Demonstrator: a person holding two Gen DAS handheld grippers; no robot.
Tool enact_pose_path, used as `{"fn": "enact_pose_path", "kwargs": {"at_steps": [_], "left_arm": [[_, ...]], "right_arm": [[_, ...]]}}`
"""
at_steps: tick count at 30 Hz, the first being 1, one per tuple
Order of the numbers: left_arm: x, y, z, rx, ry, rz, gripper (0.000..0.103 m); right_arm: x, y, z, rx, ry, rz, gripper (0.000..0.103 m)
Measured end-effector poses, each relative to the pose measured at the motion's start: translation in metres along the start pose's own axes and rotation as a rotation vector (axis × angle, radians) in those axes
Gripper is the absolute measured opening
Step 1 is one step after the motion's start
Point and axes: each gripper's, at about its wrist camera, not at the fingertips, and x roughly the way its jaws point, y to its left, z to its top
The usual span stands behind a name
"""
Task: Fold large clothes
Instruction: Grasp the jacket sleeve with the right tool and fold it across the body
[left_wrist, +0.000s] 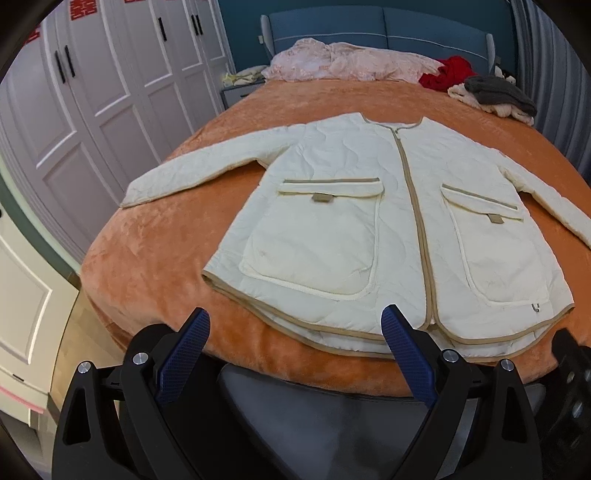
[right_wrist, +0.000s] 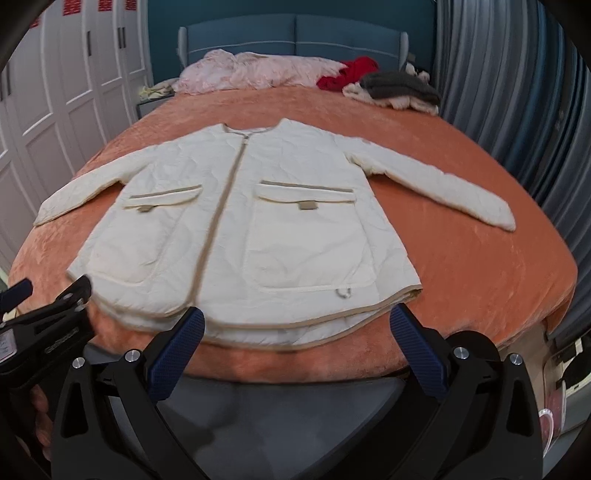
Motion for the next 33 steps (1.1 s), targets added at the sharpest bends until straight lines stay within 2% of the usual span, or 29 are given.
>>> {"fn": "enact_pose_path", "kwargs": {"at_steps": [5,9,13,15,17,21,25,26,27,28,30,31,33], "left_arm": [[0.027,0.001,0.016,-0.042,0.012,-0.023,0.091],[0.048,0.005,0.033,-0.107,0.000,0.020,0.091],[0.069,0.000,0.050,-0.069,0.025,0.074,0.092],[0.081,-0.003,0.059,-0.033,0.031,0.119,0.092],[0.088,-0.003,0.064,-0.033,0.025,0.126,0.092],[0.106,0.001,0.075,-0.052,0.046,0.119,0.092],[0.122,0.003,0.083,-0.064,0.060,0.133,0.092],[0.125,0.004,0.084,-0.070,0.065,0.137,0.092],[0.130,0.007,0.085,-0.078,0.072,0.146,0.092],[0.133,0.008,0.085,-0.082,0.077,0.151,0.092],[0.139,0.011,0.086,-0.091,0.089,0.161,0.092],[0.142,0.013,0.086,-0.096,0.094,0.168,0.092],[0.146,0.016,0.086,-0.098,0.100,0.183,0.092]], "right_arm": [[0.039,-0.058,0.031,0.105,0.003,0.012,0.098],[0.084,-0.136,0.061,0.272,0.004,0.007,0.098],[0.133,-0.229,0.081,0.503,0.008,-0.013,0.098],[0.156,-0.279,0.083,0.644,0.004,-0.043,0.098],[0.173,-0.323,0.083,0.760,-0.016,-0.083,0.098],[0.193,-0.384,0.076,0.921,-0.043,-0.181,0.098],[0.208,-0.420,0.070,1.021,-0.060,-0.217,0.097],[0.212,-0.426,0.070,1.030,-0.062,-0.215,0.092],[0.217,-0.431,0.070,1.043,-0.058,-0.204,0.080],[0.221,-0.436,0.070,1.055,-0.054,-0.192,0.074],[0.229,-0.442,0.072,1.091,-0.074,-0.134,0.049],[0.233,-0.445,0.076,1.093,-0.075,-0.120,0.043],[0.232,-0.439,0.090,1.070,-0.095,-0.098,0.017]]}}
